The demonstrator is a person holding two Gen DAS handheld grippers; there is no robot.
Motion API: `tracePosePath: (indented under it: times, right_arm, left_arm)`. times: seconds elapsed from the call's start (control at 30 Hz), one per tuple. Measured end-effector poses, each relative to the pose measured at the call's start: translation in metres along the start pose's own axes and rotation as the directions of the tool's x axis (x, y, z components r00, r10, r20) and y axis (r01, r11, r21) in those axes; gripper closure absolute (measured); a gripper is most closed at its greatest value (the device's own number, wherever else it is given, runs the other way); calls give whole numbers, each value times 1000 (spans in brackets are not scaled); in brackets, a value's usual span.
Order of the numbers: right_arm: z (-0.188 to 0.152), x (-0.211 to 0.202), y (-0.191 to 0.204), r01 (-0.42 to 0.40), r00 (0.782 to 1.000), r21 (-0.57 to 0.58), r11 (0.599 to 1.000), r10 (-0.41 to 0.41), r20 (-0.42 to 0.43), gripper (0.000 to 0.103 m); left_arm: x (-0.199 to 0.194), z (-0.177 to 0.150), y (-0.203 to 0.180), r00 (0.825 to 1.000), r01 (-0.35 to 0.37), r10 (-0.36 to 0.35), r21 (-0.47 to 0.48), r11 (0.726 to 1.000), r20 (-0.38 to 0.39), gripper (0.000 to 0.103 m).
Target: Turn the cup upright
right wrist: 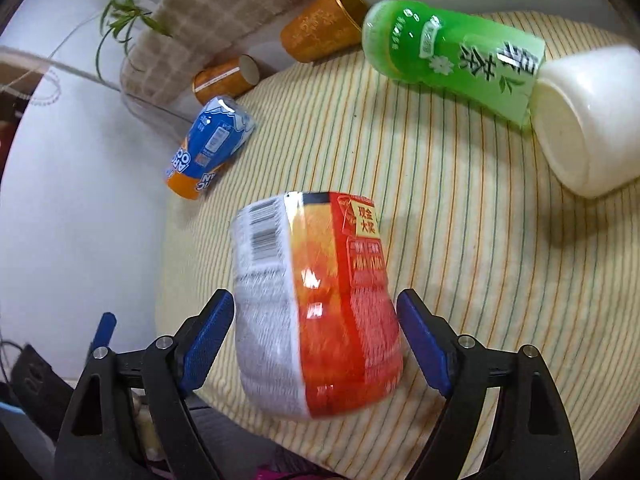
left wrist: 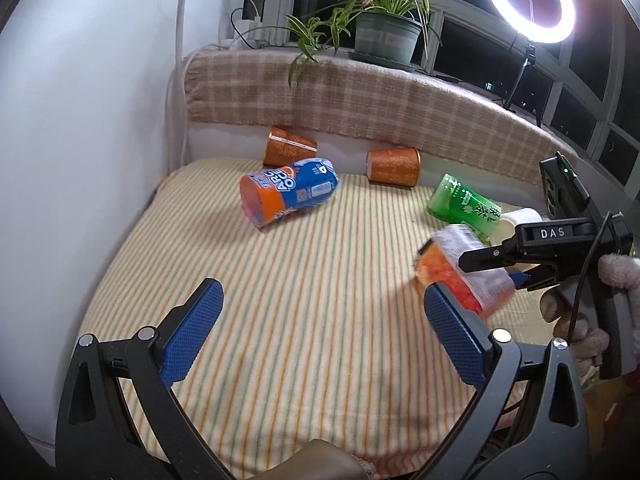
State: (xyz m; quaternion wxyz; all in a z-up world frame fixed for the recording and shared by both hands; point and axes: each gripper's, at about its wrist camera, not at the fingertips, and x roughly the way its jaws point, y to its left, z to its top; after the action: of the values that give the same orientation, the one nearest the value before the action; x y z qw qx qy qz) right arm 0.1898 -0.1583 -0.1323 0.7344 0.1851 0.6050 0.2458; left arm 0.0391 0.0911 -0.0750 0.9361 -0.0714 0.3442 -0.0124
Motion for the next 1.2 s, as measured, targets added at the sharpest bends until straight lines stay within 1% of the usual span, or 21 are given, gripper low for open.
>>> tracePosePath:
  times: [0.2,0.27,0.33,0.47,0.6,0.63,0.67,0.73,0.77,0.8,0.83,0.9,0.93,0.97,1.07,1.2]
  right_arm:
    - [-4,-15,7,29,998,-77,997,-25,51,19]
    - [-5,-21,7,31,997,-92,995,-24,69,19]
    - [-9,-29,8,52,994,-123,991,-40,98,19]
    - [-23,-51,7,135,973,-184,973,-95,212,19]
    - [-51,-67,3,232,936,-218,948,-158,314,19]
    - [-56,-70,3,253,927,-220,942,-171,332,19]
    - [-64,-74,3,293,910,-224,930,-199,365,19]
    - [-76,-79,2,347,882,-224,910,-236,407,19]
    - [-82,-82,0,367,870,-219,904,-250,424,19]
    - [-88,-84,-2,373,864,-211,903,-255,434,19]
    - [-93,-87,-6,369,862,-201,908,-253,439,19]
    - [-101,-92,-11,363,860,-186,913,-252,444,19]
    - [-105,-94,-14,366,857,-178,914,-256,447,19]
    - [-109,-95,-15,369,855,-174,913,-260,449,19]
    - [-118,-98,-18,382,848,-171,908,-271,456,19]
    - [-125,-100,-19,392,840,-167,905,-278,465,19]
  left_arm:
    - [4,3,-7,1000,23,-23,7,1000,-17,1]
    - [6,4,-8,999,33,-33,-3,999,-27,1]
    - [10,5,-8,998,55,-56,-28,998,-43,1]
    - [24,8,-12,990,93,-100,-76,993,-98,1]
    - [40,11,-20,972,157,-175,-117,981,-158,1]
    - [46,13,-23,960,192,-215,-139,971,-179,1]
    - [50,14,-24,949,217,-247,-161,963,-196,1]
    - [63,17,-26,912,276,-333,-242,930,-239,1]
    - [72,19,-27,885,302,-382,-298,906,-265,1]
    - [82,20,-26,858,317,-427,-358,878,-286,1]
    - [92,20,-25,836,325,-463,-413,851,-296,1]
    - [106,23,-27,816,313,-487,-472,824,-310,1]
    - [112,24,-27,810,307,-494,-490,816,-315,1]
    - [120,25,-30,800,303,-504,-506,808,-325,1]
    - [135,26,-35,780,290,-520,-536,793,-347,1]
    - [154,24,-47,759,275,-529,-549,789,-380,1]
